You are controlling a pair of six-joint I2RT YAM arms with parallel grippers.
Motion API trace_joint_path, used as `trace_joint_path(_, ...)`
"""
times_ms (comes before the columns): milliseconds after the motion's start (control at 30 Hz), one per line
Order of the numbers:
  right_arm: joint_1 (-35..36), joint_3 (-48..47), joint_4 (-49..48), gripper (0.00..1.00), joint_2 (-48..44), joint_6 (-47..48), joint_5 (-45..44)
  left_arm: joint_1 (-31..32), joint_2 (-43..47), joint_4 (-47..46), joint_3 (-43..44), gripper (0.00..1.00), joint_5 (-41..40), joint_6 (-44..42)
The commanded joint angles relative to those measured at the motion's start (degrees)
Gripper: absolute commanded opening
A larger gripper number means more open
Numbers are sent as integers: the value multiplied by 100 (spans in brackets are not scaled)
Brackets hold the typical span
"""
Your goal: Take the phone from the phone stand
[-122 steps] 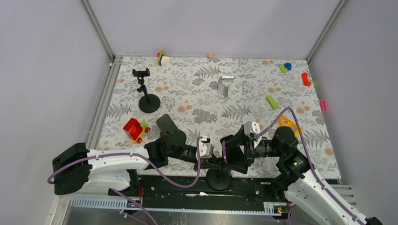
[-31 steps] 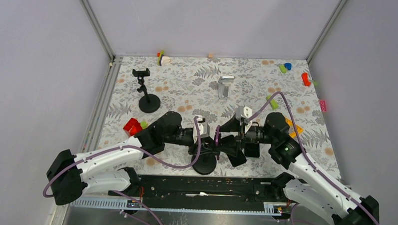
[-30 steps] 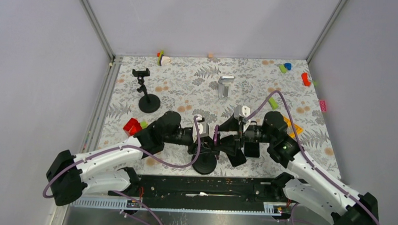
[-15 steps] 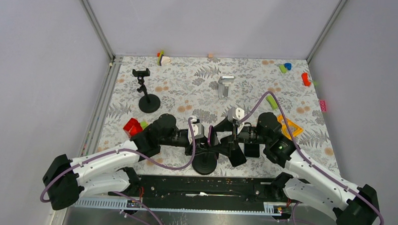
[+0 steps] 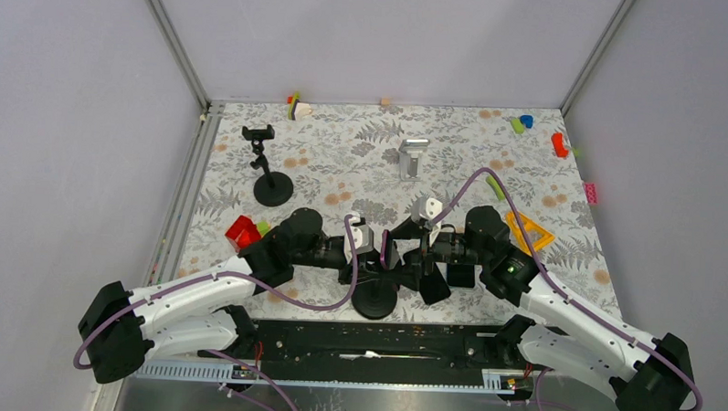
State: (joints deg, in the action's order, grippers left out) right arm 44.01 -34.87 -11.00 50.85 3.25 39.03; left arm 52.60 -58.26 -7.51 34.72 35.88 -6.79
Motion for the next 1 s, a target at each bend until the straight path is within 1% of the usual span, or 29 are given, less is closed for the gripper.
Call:
trace_joint_path(0, 77, -108, -34, 99, 22, 51, -190, 34, -36, -440, 69, 0, 60, 2)
trace_joint_path(133, 85, -95, -267, 94, 3, -101, -150, 31, -62, -445, 72, 0, 77, 2)
trace_joint_path(200, 80, -102, -420, 94, -5, -210, -150, 28, -86, -445, 81, 0, 90, 4)
trace_joint_path(333, 88, -119, -726, 98, -59, -433, -150, 33, -139, -445, 113, 0, 121, 2)
trace_joint_path(467, 87, -199, -739, 99, -75, -481, -55, 26, -164, -437, 130, 0, 138, -4)
trace_joint_path(633, 90, -206, -500, 93, -21, -363, 20, 23, -151, -437, 120, 0, 142, 2)
trace_joint_path(800, 88, -107, -220, 82, -64, -106, 88, 24, -136, -415, 120, 0, 164, 6)
trace_joint_path(833, 82, -85, -170, 81, -95, -37, 88, 24, -127, -412, 110, 0, 177, 0)
trace_joint_path(867, 85, -64, -133, 77, -123, 6, 92, 25, -125, -410, 110, 0, 181, -6)
trace_joint_path(900, 87, -58, -78, 67, -151, 68, 104, 30, -124, -422, 106, 0, 195, -13)
trace_joint_path(933, 86, -47, -43, 50, -179, 123, 68, 30, -129, -426, 106, 0, 230, -22)
trace_joint_path(967, 89, -40, -22, 36, -193, 170, 25, 28, -137, -427, 116, 0, 269, -31)
